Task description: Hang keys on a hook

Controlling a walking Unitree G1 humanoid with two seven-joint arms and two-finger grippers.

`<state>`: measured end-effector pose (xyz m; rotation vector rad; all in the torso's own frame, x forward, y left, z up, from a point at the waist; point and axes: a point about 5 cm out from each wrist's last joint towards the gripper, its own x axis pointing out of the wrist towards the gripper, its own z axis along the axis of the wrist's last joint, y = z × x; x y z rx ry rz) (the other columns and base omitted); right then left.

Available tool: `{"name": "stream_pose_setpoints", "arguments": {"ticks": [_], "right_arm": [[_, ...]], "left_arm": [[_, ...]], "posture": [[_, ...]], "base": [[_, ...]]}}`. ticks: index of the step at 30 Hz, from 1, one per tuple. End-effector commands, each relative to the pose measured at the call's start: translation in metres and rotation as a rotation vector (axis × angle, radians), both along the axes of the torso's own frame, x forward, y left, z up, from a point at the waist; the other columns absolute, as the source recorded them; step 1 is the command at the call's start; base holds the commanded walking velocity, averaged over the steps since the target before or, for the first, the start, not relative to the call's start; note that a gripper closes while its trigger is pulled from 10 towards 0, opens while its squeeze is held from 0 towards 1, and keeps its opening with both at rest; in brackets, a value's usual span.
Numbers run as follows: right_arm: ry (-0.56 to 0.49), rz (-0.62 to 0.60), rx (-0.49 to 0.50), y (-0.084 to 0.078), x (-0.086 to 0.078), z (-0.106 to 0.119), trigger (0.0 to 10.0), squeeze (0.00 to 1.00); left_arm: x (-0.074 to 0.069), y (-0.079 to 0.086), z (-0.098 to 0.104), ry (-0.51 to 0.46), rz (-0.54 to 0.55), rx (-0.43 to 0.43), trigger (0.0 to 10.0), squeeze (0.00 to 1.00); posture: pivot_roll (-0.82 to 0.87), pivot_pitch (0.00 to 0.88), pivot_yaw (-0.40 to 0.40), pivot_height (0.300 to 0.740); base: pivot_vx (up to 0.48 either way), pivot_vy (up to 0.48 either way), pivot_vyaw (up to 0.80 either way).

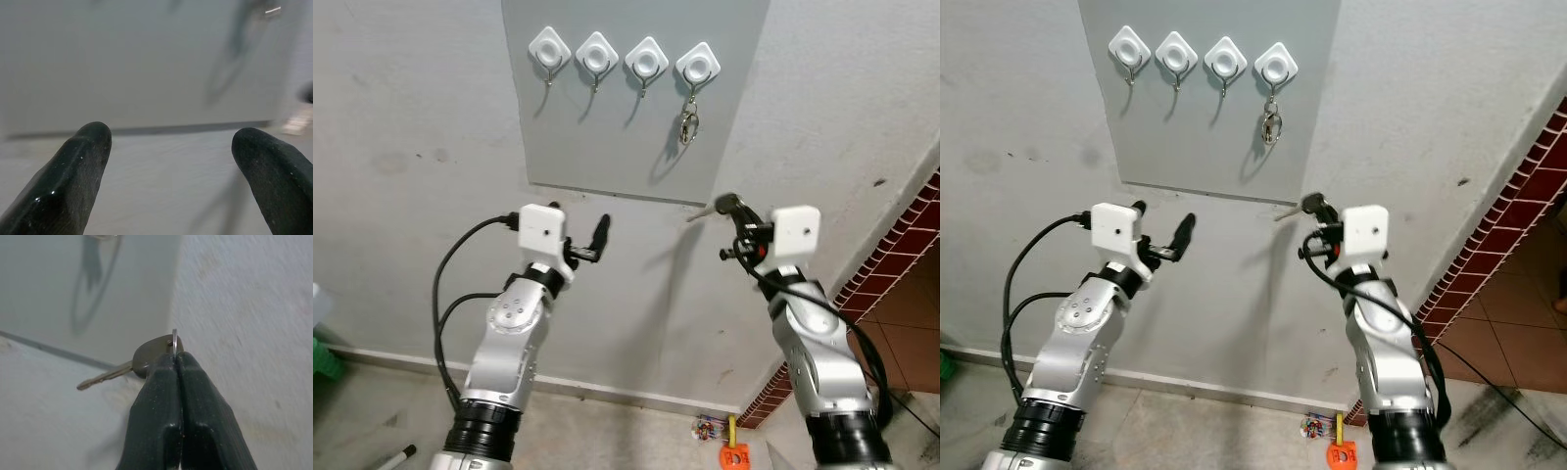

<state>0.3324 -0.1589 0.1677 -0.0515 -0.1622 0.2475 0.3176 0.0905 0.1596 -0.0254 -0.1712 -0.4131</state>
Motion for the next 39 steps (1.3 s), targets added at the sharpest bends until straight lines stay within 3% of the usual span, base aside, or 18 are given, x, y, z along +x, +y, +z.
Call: {"name": "stream_pose_setpoints", "arguments": {"ticks": [1, 5, 16, 25, 33, 39], "right_arm": [[-0.043, 0.046, -0.005, 0.003, 0.008, 0.014, 10.0, 0.0], [-0.087, 0.086, -0.013, 0.009, 0.018, 0.031, 10.0, 0.0], [-0.132, 0.259, 0.051, 0.034, 0.032, 0.057, 10.0, 0.0], [-0.17, 0.464, 0.206, 0.057, 0.031, 0.084, 10.0, 0.0], [-0.185, 0.499, 0.238, 0.061, 0.03, 0.09, 10.0, 0.0], [-0.154, 0.533, 0.228, 0.065, 0.026, 0.081, 10.0, 0.0]], "left_arm": [[-0.004, -0.012, 0.007, -0.021, -0.056, 0.011, 10.0, 0.0], [-0.005, -0.018, 0.012, -0.028, -0.077, 0.011, 10.0, 0.0], [-0.003, -0.016, 0.025, -0.054, -0.066, 0.006, 10.0, 0.0], [-0.004, -0.012, 0.031, -0.07, -0.056, 0.008, 10.0, 0.0], [-0.006, -0.013, 0.03, -0.066, -0.058, 0.006, 10.0, 0.0], [-0.007, -0.015, 0.03, -0.062, -0.063, 0.008, 10.0, 0.0]], "posture": [[-0.04, 0.066, -0.025, 0.74], [-0.04, 0.075, -0.031, 0.74], [-0.03, 0.085, -0.042, 0.74], [-0.01, 0.088, -0.051, 0.74], [-0.01, 0.079, -0.054, 0.74], [-0.01, 0.073, -0.053, 0.74]], "base": [[0.0, 0.0, 0.0], [0.0, 0.0, 0.0], [0.0, 0.0, 0.0], [0.0, 0.0, 0.0], [0.0, 0.0, 0.0], [0.0, 0.0, 0.0]]}}
